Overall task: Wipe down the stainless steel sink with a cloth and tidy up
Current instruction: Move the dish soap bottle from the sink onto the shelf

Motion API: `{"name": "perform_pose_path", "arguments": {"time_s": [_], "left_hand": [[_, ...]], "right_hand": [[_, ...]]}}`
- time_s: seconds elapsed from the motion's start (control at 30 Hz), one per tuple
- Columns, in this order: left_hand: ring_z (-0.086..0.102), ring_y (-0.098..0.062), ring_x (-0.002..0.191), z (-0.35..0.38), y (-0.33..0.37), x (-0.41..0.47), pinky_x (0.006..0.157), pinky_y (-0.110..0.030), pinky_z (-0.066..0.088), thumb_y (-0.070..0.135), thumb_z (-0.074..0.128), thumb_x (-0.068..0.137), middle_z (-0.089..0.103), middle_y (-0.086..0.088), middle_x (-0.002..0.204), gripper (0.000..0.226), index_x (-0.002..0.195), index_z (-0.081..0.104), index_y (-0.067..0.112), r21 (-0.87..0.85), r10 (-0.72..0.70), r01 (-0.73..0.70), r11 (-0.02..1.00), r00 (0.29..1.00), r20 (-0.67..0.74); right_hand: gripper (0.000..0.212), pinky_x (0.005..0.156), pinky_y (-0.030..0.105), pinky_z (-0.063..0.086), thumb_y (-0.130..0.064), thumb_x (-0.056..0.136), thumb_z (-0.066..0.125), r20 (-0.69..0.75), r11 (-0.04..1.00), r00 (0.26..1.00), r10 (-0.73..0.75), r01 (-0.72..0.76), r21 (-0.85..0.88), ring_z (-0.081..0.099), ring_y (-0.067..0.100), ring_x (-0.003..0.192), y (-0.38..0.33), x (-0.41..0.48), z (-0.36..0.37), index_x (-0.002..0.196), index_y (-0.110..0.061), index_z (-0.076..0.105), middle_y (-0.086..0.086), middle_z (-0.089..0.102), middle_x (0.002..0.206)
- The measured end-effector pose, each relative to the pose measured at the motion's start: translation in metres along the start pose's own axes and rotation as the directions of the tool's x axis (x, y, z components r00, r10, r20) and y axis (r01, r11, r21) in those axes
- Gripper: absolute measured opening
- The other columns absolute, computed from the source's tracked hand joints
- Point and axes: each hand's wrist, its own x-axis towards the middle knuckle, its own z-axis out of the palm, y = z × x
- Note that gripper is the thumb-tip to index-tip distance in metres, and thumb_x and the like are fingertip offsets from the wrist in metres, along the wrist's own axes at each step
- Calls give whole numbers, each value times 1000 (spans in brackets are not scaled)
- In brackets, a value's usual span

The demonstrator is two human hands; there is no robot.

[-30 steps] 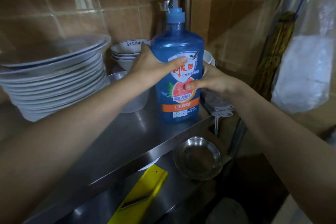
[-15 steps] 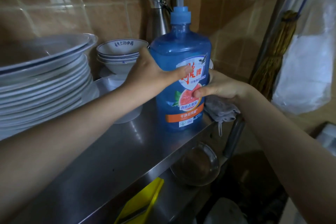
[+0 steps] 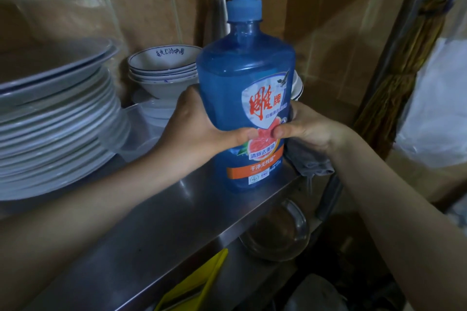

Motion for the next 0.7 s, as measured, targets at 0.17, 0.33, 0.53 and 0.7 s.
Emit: {"name": "perform_pose_path", "arguments": {"time_s": [0.17, 0.33, 0.53, 0.7], "left_hand": [[46, 31, 85, 5, 2, -4, 58, 8, 33, 30, 81, 54, 47, 54, 93, 71, 96, 41, 71, 72, 15, -9, 997, 997, -74], [49, 22, 86, 10, -12, -5, 56, 3, 36, 62, 71, 36, 54, 19, 92, 58, 84, 42, 45, 93, -232, 248, 964, 961, -153], [50, 23, 87, 9, -14, -2, 55, 2, 38, 60, 73, 35, 54, 21, 94, 63, 85, 42, 39, 51, -243, 250, 967, 963, -115], [52, 6, 94, 11, -20, -6, 57, 3, 36, 62, 74, 34, 52, 6, 107, 77, 95, 37, 33, 62, -286, 298, 953, 947, -147]], "right_hand": [[56, 86, 28, 51, -21, 61, 79, 7, 1000, 1000, 4, -5, 6, 63, 19, 106, 0, 1, -3, 114, -17, 63, 3, 68, 113], [53, 85, 27, 51, -19, 60, 76, 3, 1000, 1000, 28, -28, -7, 64, 18, 105, -3, 2, -2, 112, -19, 65, 2, 69, 112], [58, 88, 27, 49, -27, 58, 82, -9, 996, 998, 70, -70, -61, 62, 18, 107, -6, 3, -4, 113, -19, 64, 1, 68, 114], [58, 89, 27, 49, -29, 59, 82, -54, 995, 996, 70, -73, -62, 62, 16, 107, -3, -1, 0, 113, -18, 63, 0, 68, 113]]}}
